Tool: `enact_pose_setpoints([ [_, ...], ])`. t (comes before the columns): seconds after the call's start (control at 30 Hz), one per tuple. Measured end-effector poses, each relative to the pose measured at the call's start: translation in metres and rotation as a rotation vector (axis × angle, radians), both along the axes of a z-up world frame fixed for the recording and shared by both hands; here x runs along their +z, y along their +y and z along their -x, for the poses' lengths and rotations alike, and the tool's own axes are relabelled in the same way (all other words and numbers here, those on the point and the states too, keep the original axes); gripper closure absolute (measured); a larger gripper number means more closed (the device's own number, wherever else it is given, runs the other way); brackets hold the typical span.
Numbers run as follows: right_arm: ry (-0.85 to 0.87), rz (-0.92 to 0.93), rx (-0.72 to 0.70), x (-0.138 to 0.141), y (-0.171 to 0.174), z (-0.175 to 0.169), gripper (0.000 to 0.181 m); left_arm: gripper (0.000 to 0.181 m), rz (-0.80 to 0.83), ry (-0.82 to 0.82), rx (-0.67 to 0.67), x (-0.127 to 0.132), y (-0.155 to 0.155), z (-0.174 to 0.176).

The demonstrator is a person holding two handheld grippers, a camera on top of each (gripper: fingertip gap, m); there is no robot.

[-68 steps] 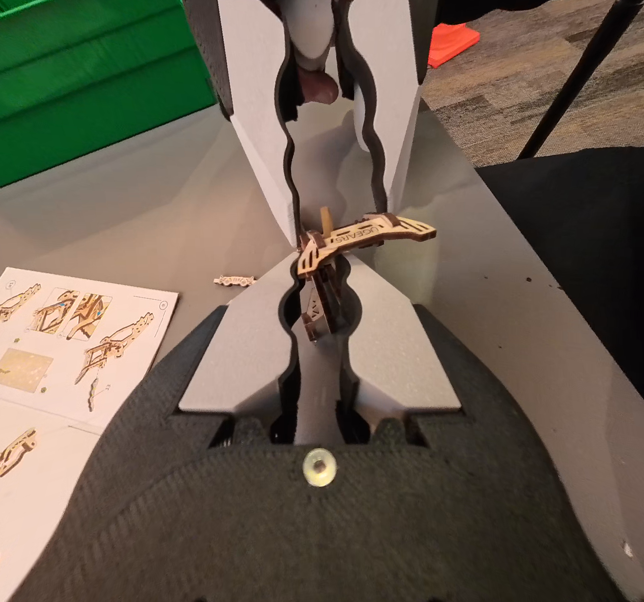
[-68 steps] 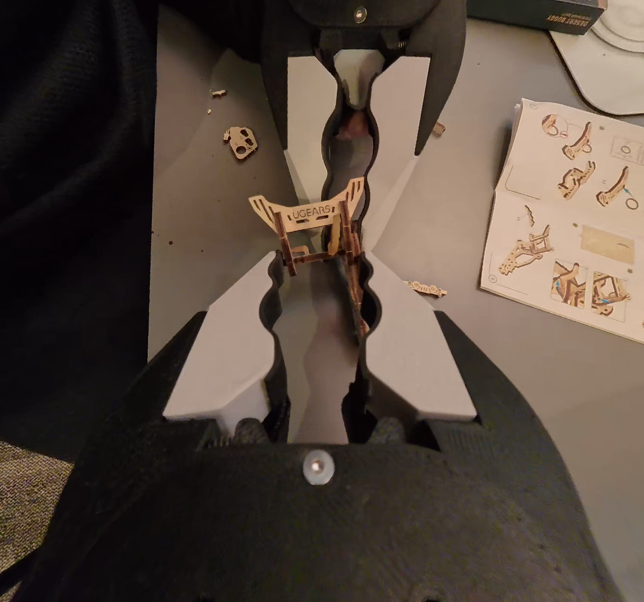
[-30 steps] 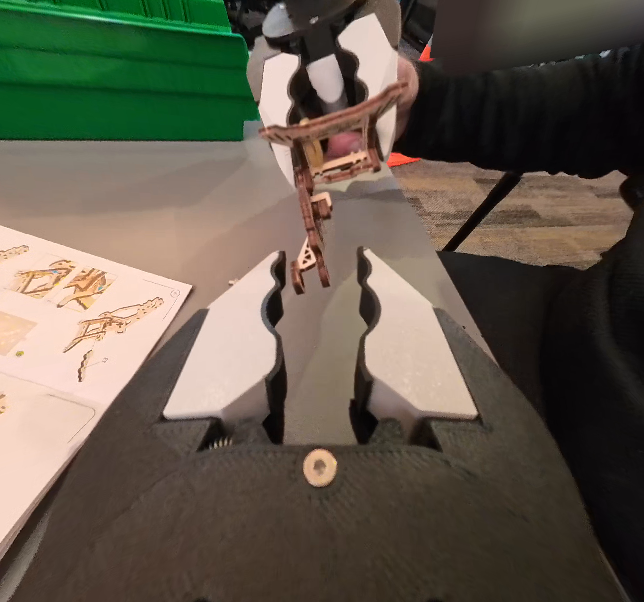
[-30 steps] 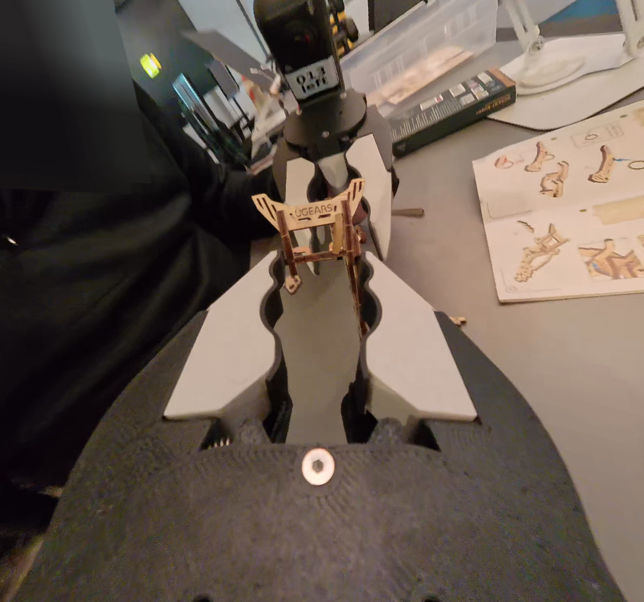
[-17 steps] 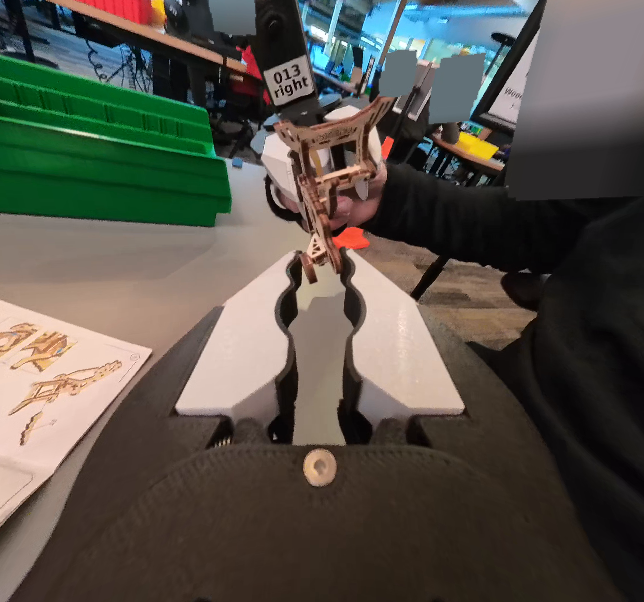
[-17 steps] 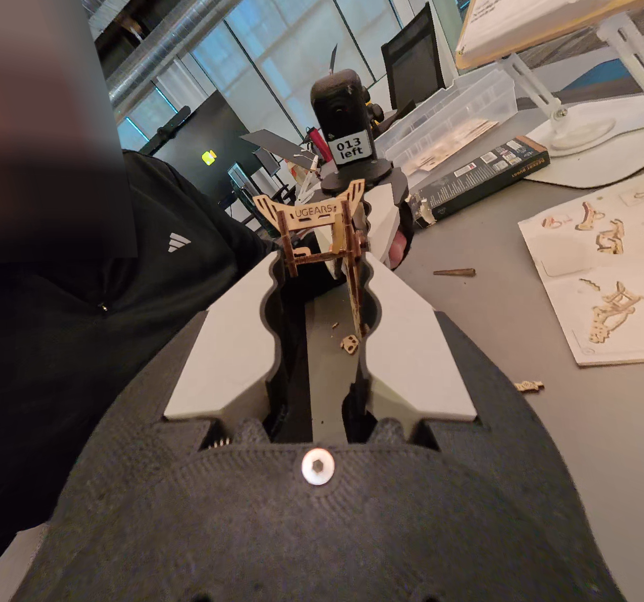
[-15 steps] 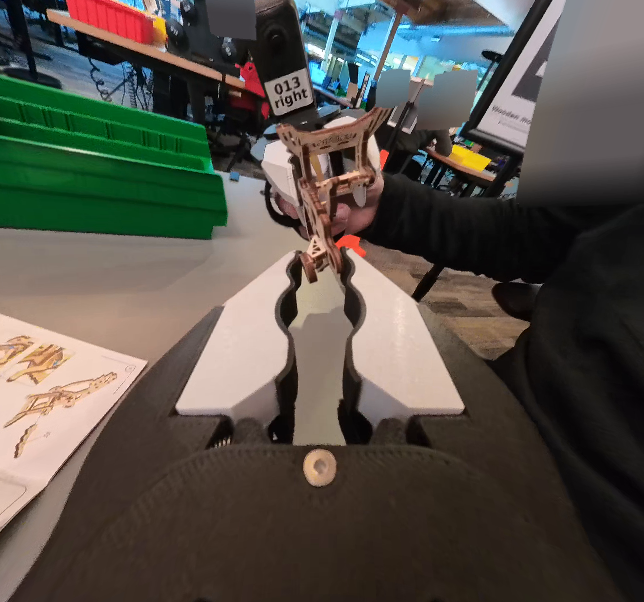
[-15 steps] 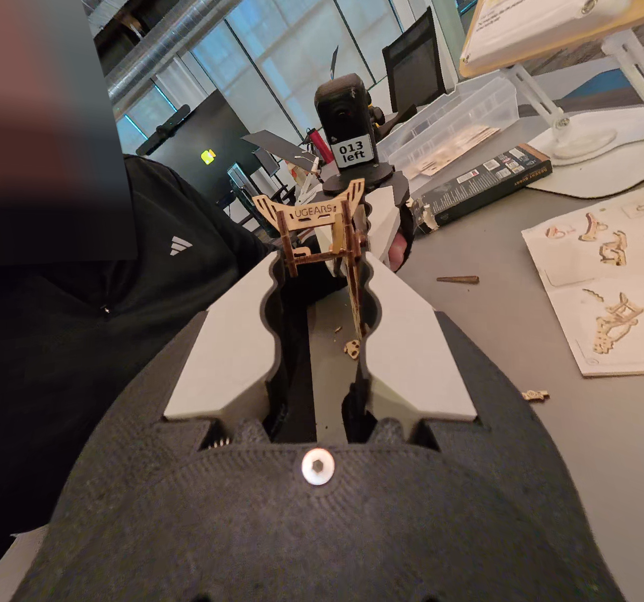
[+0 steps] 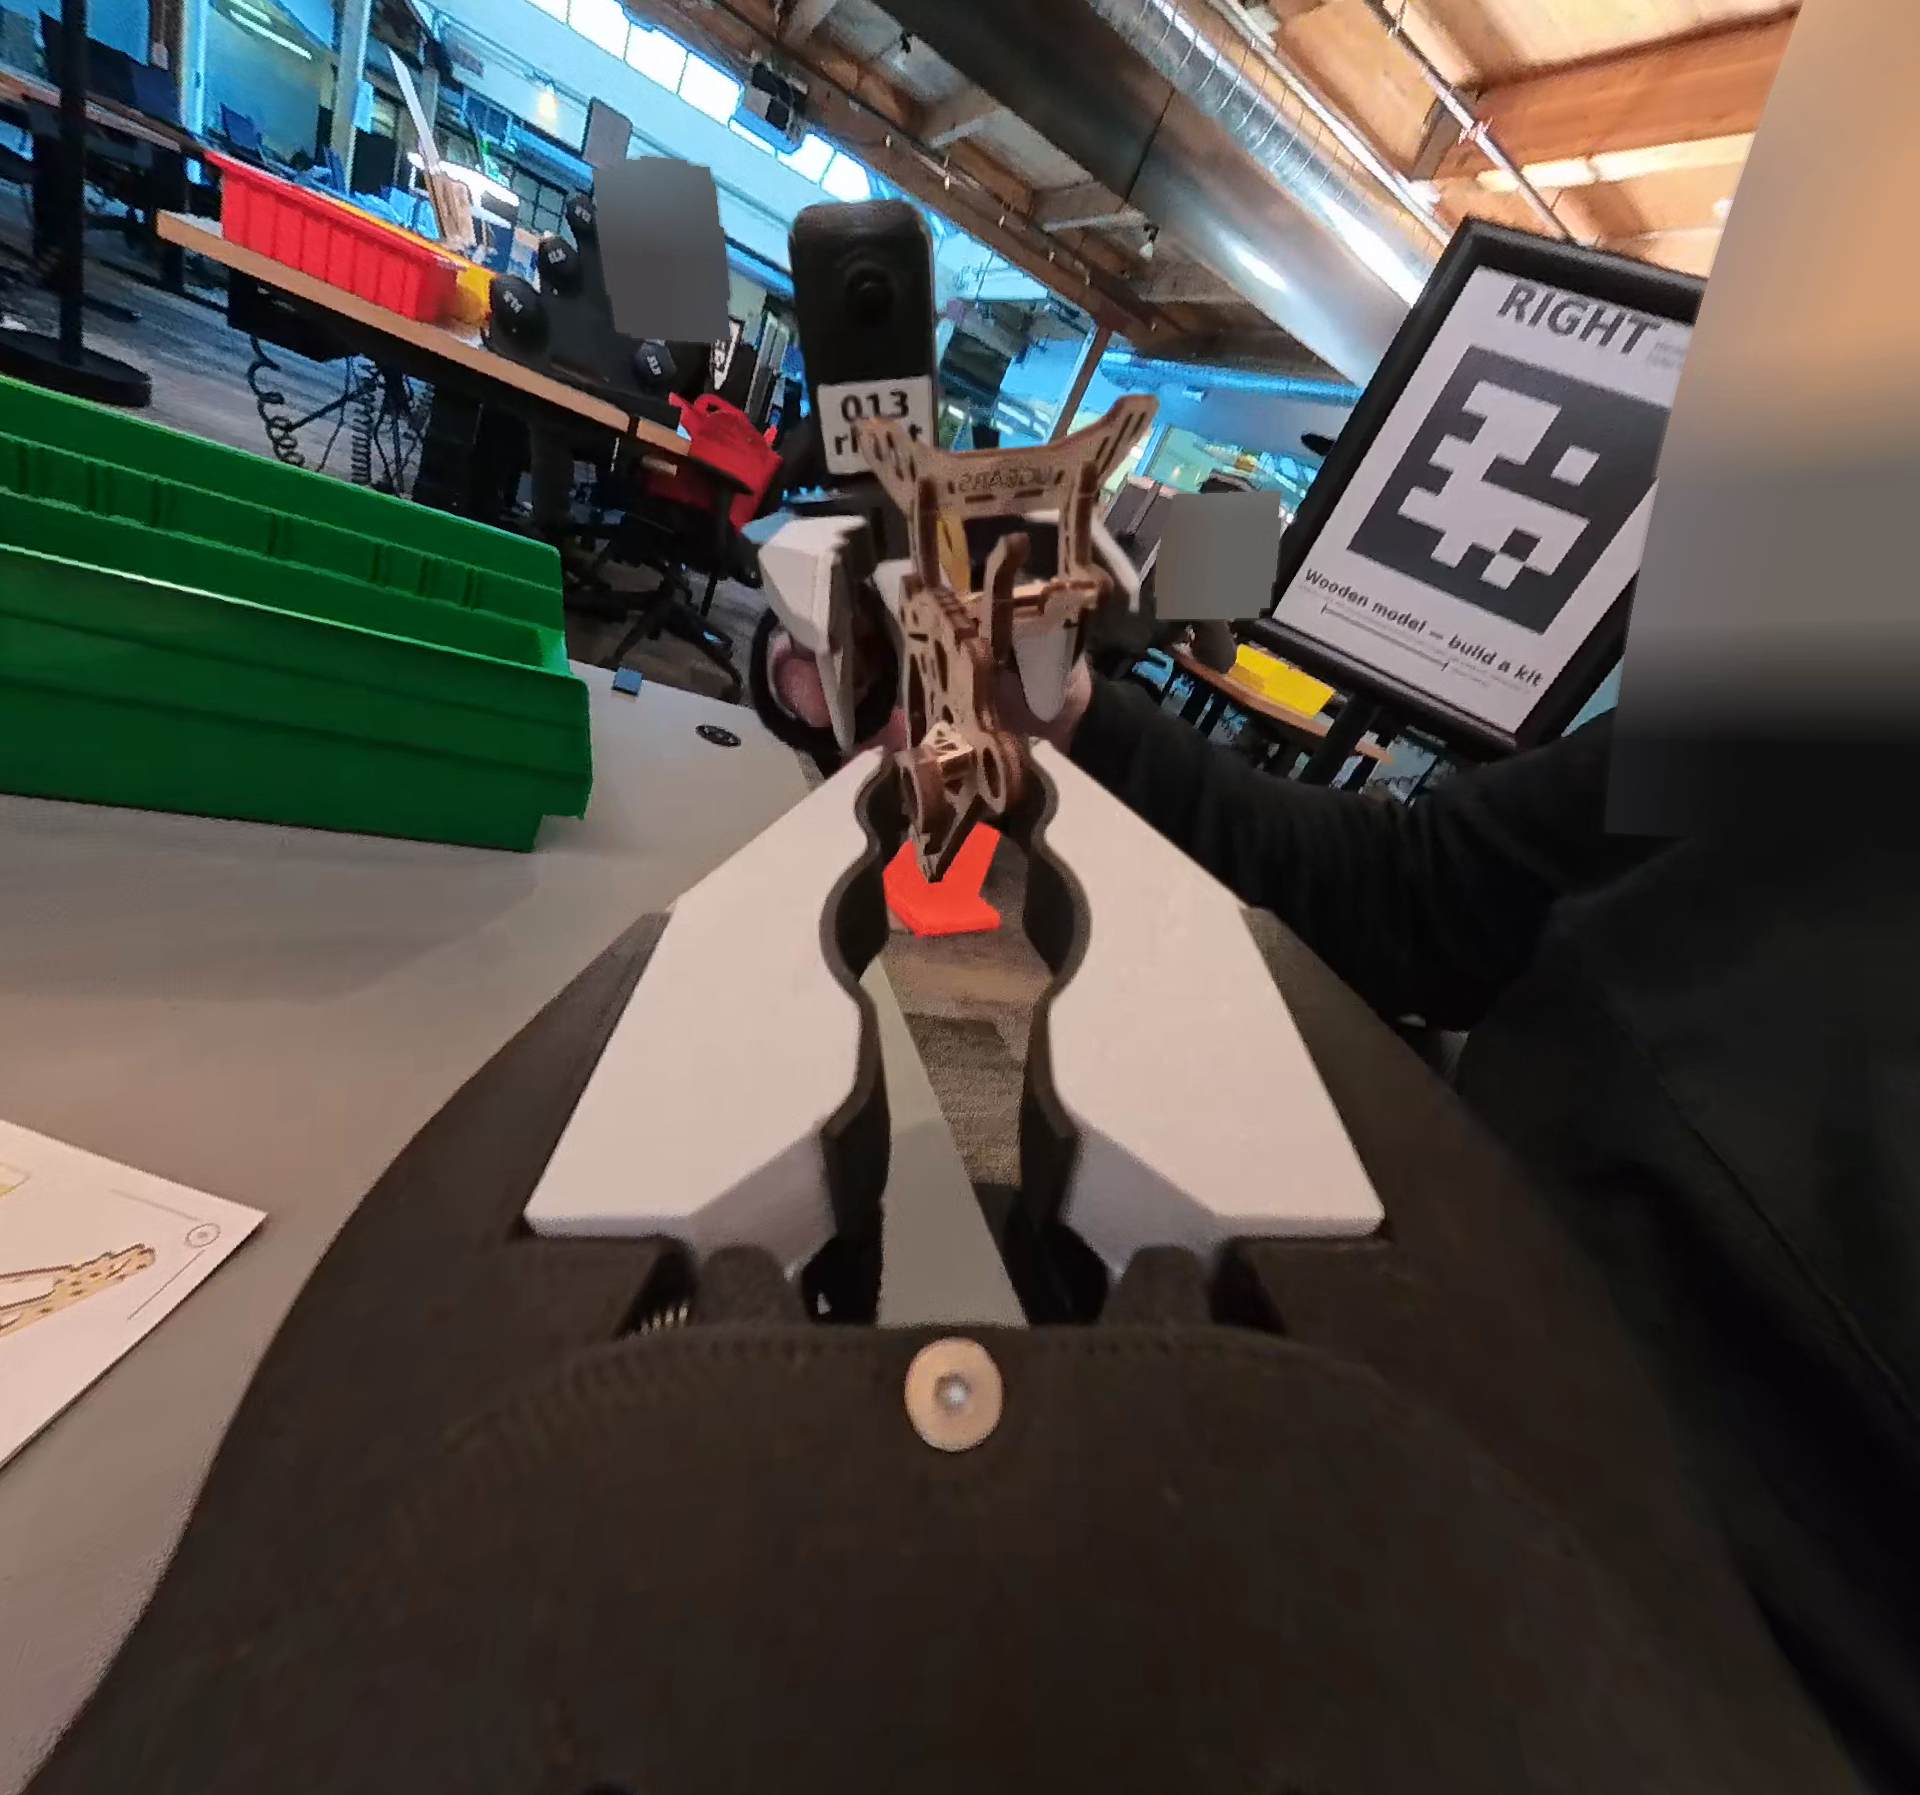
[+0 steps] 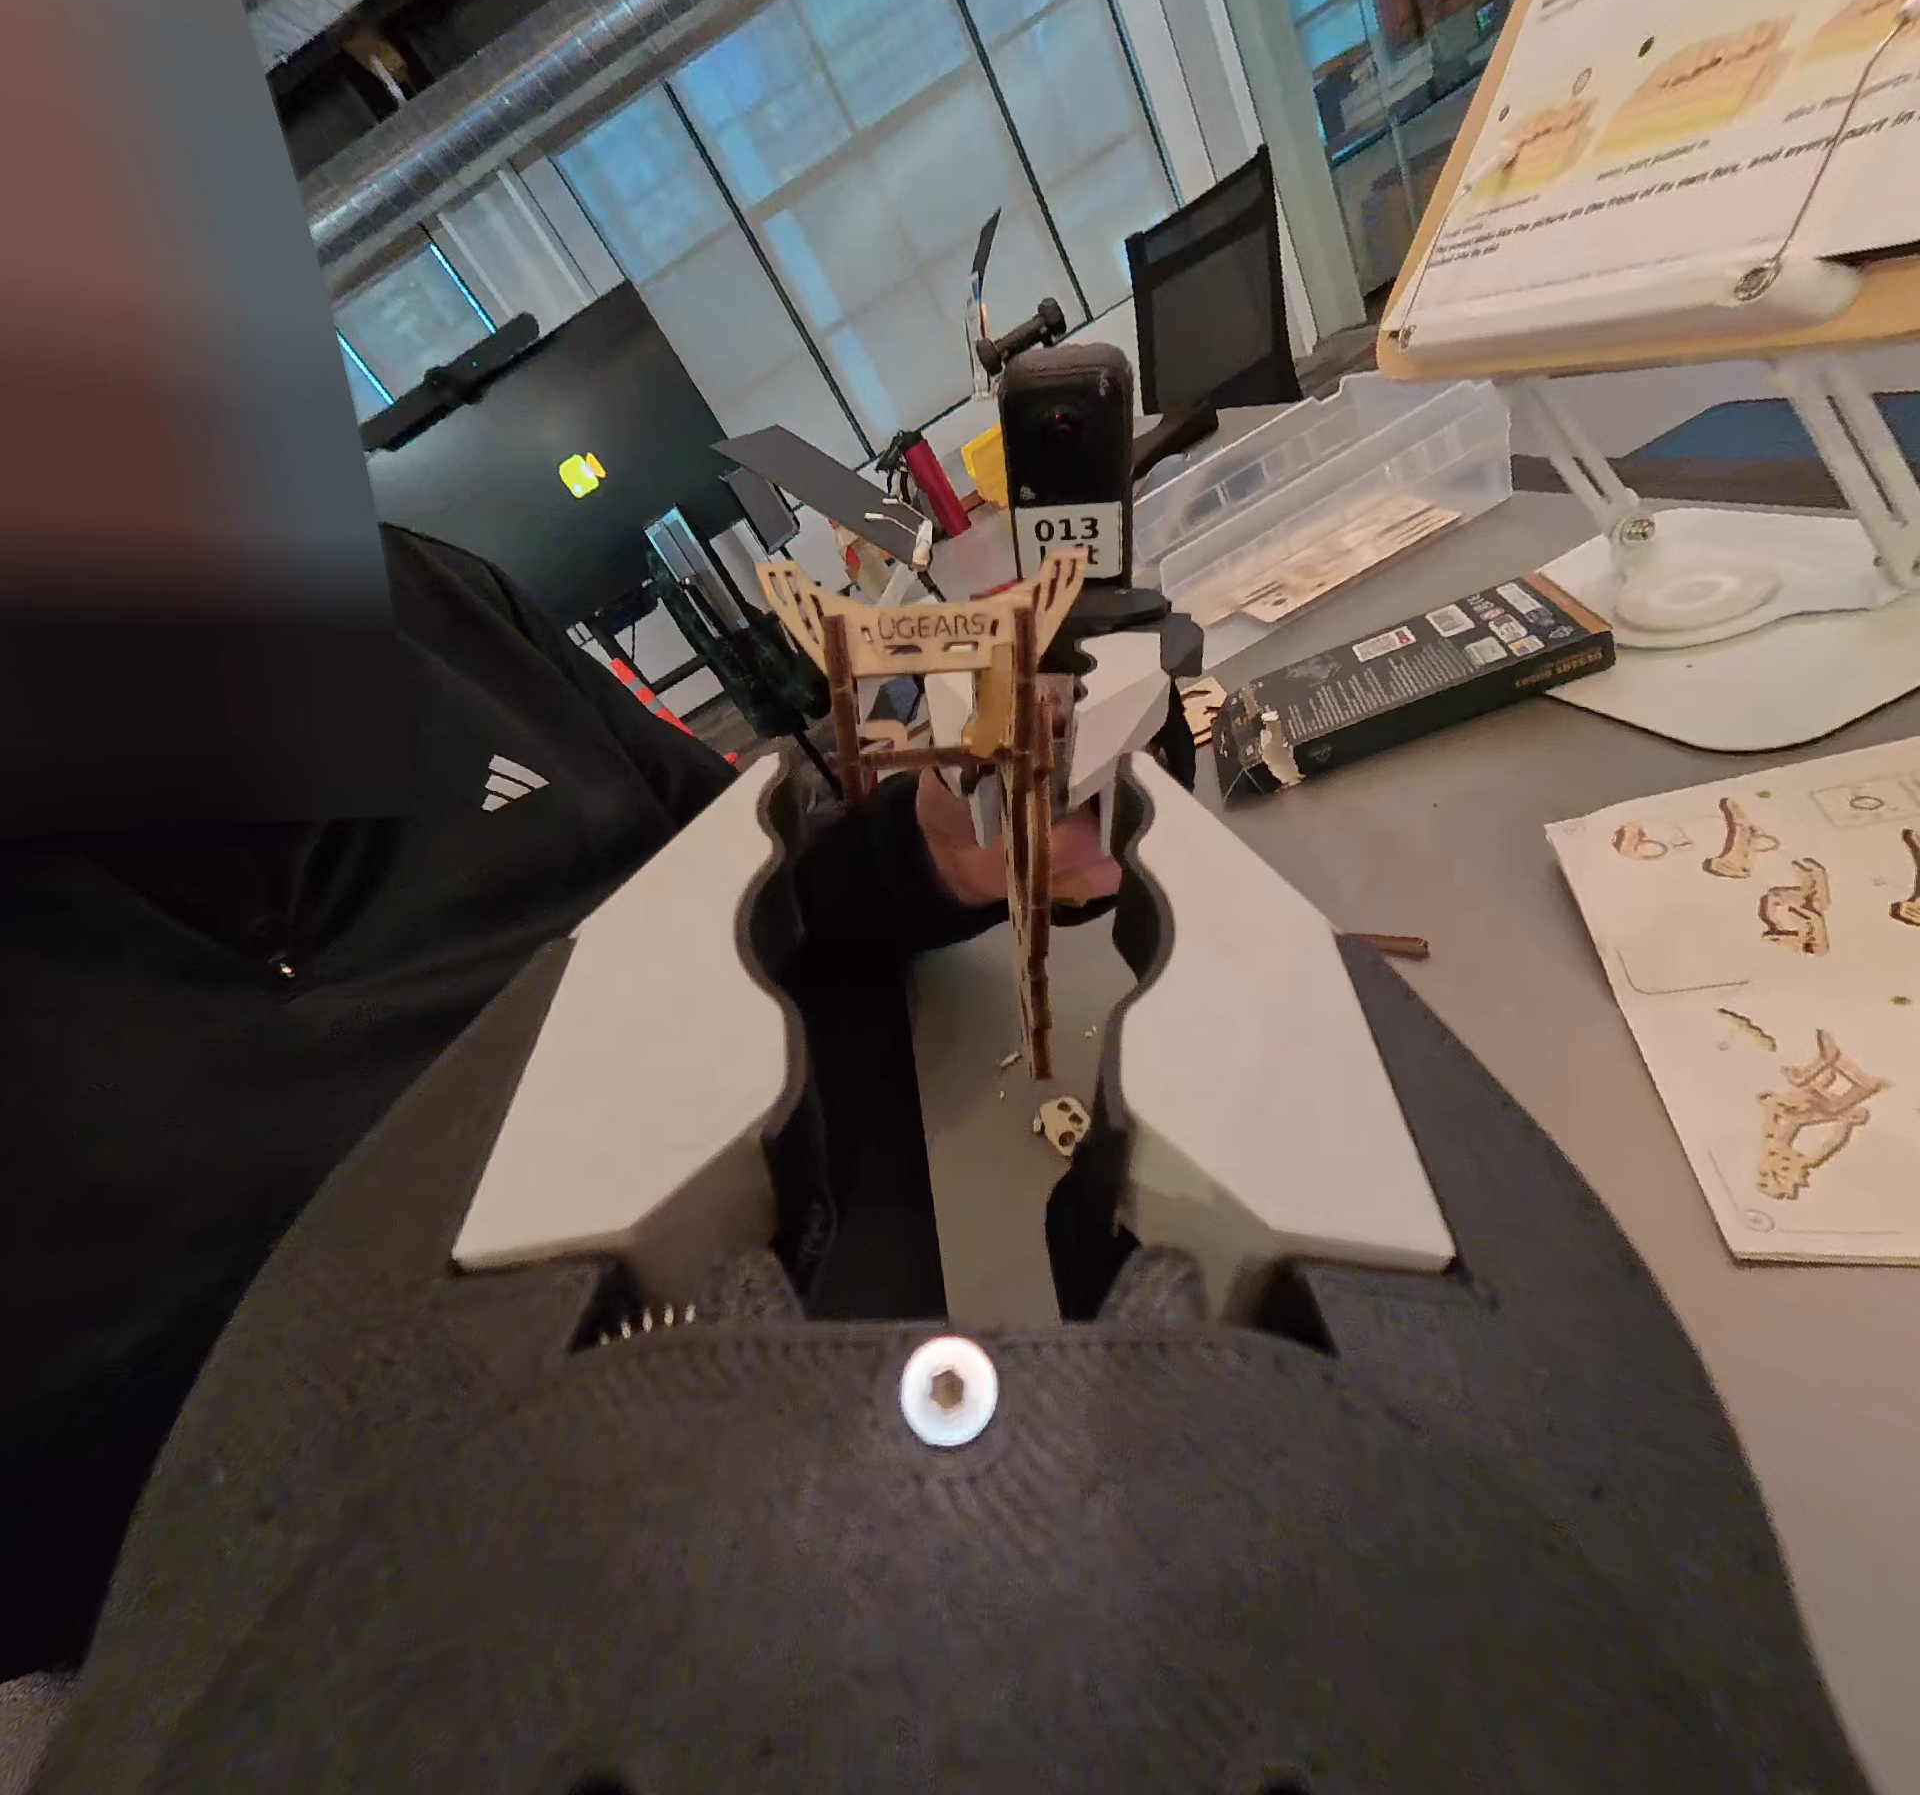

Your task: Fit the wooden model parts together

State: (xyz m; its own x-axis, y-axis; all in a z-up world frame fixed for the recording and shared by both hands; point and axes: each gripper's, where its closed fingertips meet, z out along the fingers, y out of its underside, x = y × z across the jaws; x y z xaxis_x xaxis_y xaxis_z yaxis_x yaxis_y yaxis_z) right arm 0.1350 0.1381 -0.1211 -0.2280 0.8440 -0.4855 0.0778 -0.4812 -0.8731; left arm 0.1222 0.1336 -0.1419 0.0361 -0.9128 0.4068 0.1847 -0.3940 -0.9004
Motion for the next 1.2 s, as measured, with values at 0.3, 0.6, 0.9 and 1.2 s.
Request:
enact_pose_setpoints([
  [0.3, -0.130, -0.169, -0.068, -0.004, -0.015, 0.024, 0.132, 0.163, 0.069, -0.341, -0.170, 0.030, -0.015, 0.018],
  [0.6, -0.268, -0.246, -0.124, -0.002, -0.034, 0.053, 0.177, 0.163, 0.024, -0.476, -0.222, 0.039, -0.025, 0.034],
  [0.9, -0.401, -0.294, -0.221, 0.001, -0.024, 0.063, 0.178, 0.160, -0.002, -0.474, -0.131, 0.037, -0.015, 0.056],
  [1.2, -0.437, -0.231, -0.181, -0.003, -0.019, 0.069, 0.178, 0.163, -0.005, -0.422, -0.058, 0.035, -0.008, 0.062],
])
